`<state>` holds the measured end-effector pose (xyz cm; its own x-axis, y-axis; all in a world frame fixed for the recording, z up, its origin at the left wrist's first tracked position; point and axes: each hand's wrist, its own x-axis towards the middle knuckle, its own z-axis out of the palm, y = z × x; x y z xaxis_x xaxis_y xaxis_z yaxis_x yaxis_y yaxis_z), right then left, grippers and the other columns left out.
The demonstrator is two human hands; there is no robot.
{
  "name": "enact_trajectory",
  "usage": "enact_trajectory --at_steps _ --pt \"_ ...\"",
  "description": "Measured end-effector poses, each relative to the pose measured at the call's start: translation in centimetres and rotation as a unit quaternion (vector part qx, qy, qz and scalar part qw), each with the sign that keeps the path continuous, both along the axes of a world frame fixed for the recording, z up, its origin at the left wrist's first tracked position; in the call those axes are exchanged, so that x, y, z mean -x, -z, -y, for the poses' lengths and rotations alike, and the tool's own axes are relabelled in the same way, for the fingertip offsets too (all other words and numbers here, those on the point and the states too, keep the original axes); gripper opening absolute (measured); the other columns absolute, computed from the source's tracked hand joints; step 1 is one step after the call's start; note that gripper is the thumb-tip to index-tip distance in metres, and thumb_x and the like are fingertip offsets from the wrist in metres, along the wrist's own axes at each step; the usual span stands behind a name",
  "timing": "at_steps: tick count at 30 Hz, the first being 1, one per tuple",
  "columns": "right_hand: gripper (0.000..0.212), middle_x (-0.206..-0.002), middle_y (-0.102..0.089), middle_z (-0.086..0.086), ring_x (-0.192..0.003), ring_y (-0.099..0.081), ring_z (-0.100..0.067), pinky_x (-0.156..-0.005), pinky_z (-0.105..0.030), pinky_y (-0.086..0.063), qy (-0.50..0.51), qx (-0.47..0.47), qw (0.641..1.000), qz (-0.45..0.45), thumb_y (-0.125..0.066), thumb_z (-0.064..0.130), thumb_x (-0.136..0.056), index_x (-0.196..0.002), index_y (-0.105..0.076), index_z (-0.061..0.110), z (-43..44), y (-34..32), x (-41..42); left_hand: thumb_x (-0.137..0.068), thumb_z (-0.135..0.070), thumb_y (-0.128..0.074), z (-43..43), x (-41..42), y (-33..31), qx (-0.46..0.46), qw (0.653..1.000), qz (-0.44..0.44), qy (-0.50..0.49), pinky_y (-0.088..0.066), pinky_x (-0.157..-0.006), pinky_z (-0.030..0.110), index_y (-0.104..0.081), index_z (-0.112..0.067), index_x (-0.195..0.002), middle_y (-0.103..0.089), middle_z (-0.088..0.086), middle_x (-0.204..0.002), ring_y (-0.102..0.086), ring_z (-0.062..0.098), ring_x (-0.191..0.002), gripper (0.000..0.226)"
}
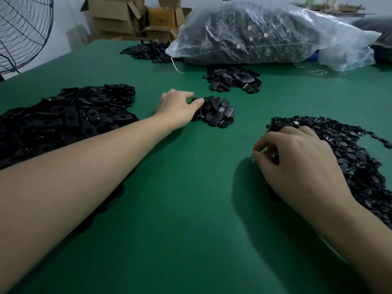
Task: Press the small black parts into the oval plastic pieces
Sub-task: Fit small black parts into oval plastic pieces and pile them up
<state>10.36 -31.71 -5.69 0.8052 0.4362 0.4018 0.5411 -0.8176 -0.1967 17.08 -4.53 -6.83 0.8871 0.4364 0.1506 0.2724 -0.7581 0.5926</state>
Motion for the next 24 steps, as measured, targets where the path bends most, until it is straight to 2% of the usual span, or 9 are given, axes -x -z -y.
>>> enact_trajectory --at_steps 3,6,9,10,12,16,19,21,24 --pt "0.025 -0.103 -0.058 0.001 -0.108 -0.048 -0.027 -0.087 -0.043 -0.042 0.041 0.080 0.996 0.001 -0.060 0.048 -0.095 -0.109 -0.069 0.029 0.1 -0.3 0.0 -0.099 -0.062 -0.050 -0.5 0.7 -1.2 -0.023 0.999 -0.024 0.012 -0.038 -0.115 0.051 -0.045 -0.023 -0.153 -0.049 0.011 -0.150 -0.046 0.032 -0.138 0.067" --pt "0.027 -0.102 -0.056 0.000 -0.109 -0.046 -0.028 -0.086 -0.044 -0.037 0.066 0.133 0.989 0.019 -0.059 0.050 -0.095 -0.105 -0.070 0.027 0.3 -0.6 0.1 -0.099 -0.060 -0.052 -1.8 2.2 -3.3 -0.115 0.989 -0.089 0.002 -0.047 -0.108 0.047 -0.056 -0.021 -0.143 -0.059 0.007 -0.142 -0.057 0.030 -0.127 0.059" --pt "0.025 -0.099 -0.058 0.001 -0.108 -0.047 -0.027 -0.084 -0.043 -0.034 0.070 0.147 0.987 0.013 -0.060 0.050 -0.094 -0.101 -0.071 0.029 0.3 -0.9 0.2 -0.098 -0.028 -0.060 -3.3 3.7 -5.0 -0.237 0.949 -0.206 -0.014 -0.052 -0.101 0.046 -0.064 -0.021 -0.133 -0.065 0.006 -0.131 -0.061 0.032 -0.116 0.036" --pt "0.022 -0.099 -0.059 0.002 -0.108 -0.048 -0.027 -0.084 -0.043 -0.035 0.069 0.144 0.987 0.008 -0.060 0.049 -0.094 -0.100 -0.071 0.030 0.3 -1.0 0.2 -0.095 -0.015 -0.059 -3.7 4.1 -5.2 -0.272 0.933 -0.236 -0.023 -0.052 -0.099 0.045 -0.065 -0.020 -0.131 -0.064 0.007 -0.130 -0.061 0.033 -0.115 0.036" --pt "0.017 -0.098 -0.061 0.004 -0.106 -0.048 -0.026 -0.084 -0.042 -0.036 0.061 0.134 0.989 0.002 -0.062 0.044 -0.095 -0.098 -0.071 0.030 0.2 -1.1 0.3 -0.091 -0.003 -0.054 -4.2 5.0 -5.4 -0.332 0.904 -0.267 -0.046 -0.049 -0.090 0.042 -0.066 -0.017 -0.126 -0.061 0.009 -0.129 -0.060 0.035 -0.114 0.040" --pt "0.007 -0.094 -0.062 0.006 -0.101 -0.048 -0.024 -0.080 -0.039 -0.033 0.046 0.123 0.991 0.014 -0.068 0.036 -0.093 -0.090 -0.072 0.031 0.2 -0.9 0.2 -0.091 -0.004 -0.056 -4.6 6.1 -5.0 -0.398 0.870 -0.281 -0.069 -0.040 -0.078 0.038 -0.068 -0.017 -0.118 -0.063 0.008 -0.118 -0.058 0.033 -0.101 0.032" --pt "0.005 -0.091 -0.065 0.007 -0.101 -0.048 -0.024 -0.078 -0.037 -0.027 0.036 0.108 0.993 0.017 -0.071 0.034 -0.091 -0.087 -0.073 0.032 0.2 -0.9 0.1 -0.095 -0.015 -0.061 -5.0 7.0 -4.8 -0.408 0.866 -0.277 -0.079 -0.038 -0.075 0.038 -0.069 -0.016 -0.108 -0.062 0.007 -0.107 -0.056 0.031 -0.091 0.016" --pt "0.004 -0.091 -0.067 0.007 -0.101 -0.049 -0.024 -0.078 -0.037 -0.025 0.030 0.102 0.994 0.016 -0.071 0.034 -0.091 -0.088 -0.073 0.032 0.1 -0.9 0.0 -0.095 -0.020 -0.065 -5.2 7.5 -4.9 -0.415 0.864 -0.272 -0.084 -0.039 -0.075 0.038 -0.069 -0.018 -0.110 -0.064 0.007 -0.109 -0.057 0.031 -0.092 0.016" --pt "0.003 -0.093 -0.069 0.008 -0.103 -0.050 -0.024 -0.078 -0.036 -0.025 0.020 0.092 0.995 0.020 -0.071 0.031 -0.092 -0.092 -0.074 0.031 0.2 -0.8 -0.1 -0.093 -0.015 -0.067 -5.5 7.8 -4.9 -0.410 0.869 -0.264 -0.088 -0.040 -0.070 0.037 -0.070 -0.017 -0.109 -0.064 0.008 -0.105 -0.056 0.030 -0.085 0.016"
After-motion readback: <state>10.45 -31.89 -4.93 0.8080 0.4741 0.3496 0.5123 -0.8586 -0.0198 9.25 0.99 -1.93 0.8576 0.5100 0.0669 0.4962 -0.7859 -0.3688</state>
